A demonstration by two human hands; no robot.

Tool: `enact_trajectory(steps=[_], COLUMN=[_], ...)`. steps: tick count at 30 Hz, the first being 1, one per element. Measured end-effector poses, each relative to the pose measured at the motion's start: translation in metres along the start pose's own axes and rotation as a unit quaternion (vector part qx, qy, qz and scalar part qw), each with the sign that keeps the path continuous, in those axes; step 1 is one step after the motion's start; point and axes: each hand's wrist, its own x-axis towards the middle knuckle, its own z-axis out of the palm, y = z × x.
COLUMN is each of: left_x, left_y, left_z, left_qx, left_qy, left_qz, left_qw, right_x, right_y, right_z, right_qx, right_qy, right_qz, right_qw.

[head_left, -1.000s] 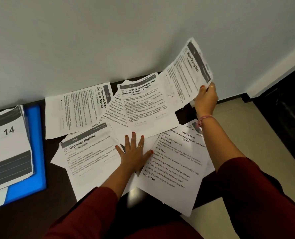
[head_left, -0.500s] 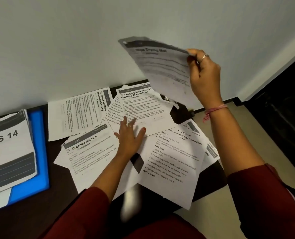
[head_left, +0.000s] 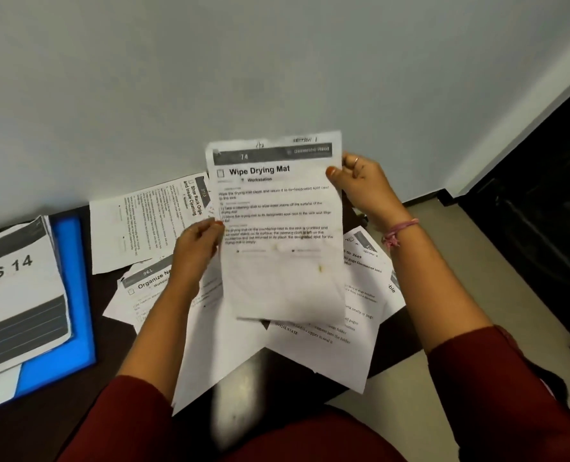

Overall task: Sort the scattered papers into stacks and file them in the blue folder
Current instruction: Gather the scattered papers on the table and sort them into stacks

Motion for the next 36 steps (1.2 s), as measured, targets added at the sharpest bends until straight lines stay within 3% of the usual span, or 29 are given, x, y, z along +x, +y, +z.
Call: enact_trajectory(steps=[6, 13, 17, 21, 25, 31, 36], left_x=[-0.021, -0.031, -0.034, -0.032, -0.031, -0.032, -0.032], left_y=[-0.043, -0.091, -0.107, -0.119, -0.121, -0.121, -0.126], left_z=[0.008, 0.021, 0.023, 0.023, 0.026, 0.028, 0.028], left_qx=[0.053, 0.035, 0.038, 0.035, 0.023, 0.005, 0.007], left_qy=[-0.062, -0.074, -0.068, -0.055, -0.042, -0.041, -0.034], left_qz=[-0.075, -0.163, -0.189, -0.203, -0.201, -0.189, -0.185], left_qw=[0.994, 0.983, 0.979, 0.977, 0.978, 0.981, 0.982], right_x=[-0.011, -0.042, -0.067, -0.104, -0.131, -0.145, -0.14], right_y=[0.074, 0.127, 0.157, 0.182, 0.201, 0.223, 0.221], right_z=[0.007, 0.005, -0.007, -0.011, -0.008, 0.001, 0.004], right_qx=[0.02, 0.019, -0.135, -0.323, -0.378, -0.428, -0.425], right_qy=[0.015, 0.082, 0.147, 0.203, 0.197, 0.101, 0.08], right_qz=[0.159, 0.233, 0.223, 0.218, 0.246, 0.247, 0.256], right_qw=[0.987, 0.969, 0.954, 0.898, 0.87, 0.864, 0.864])
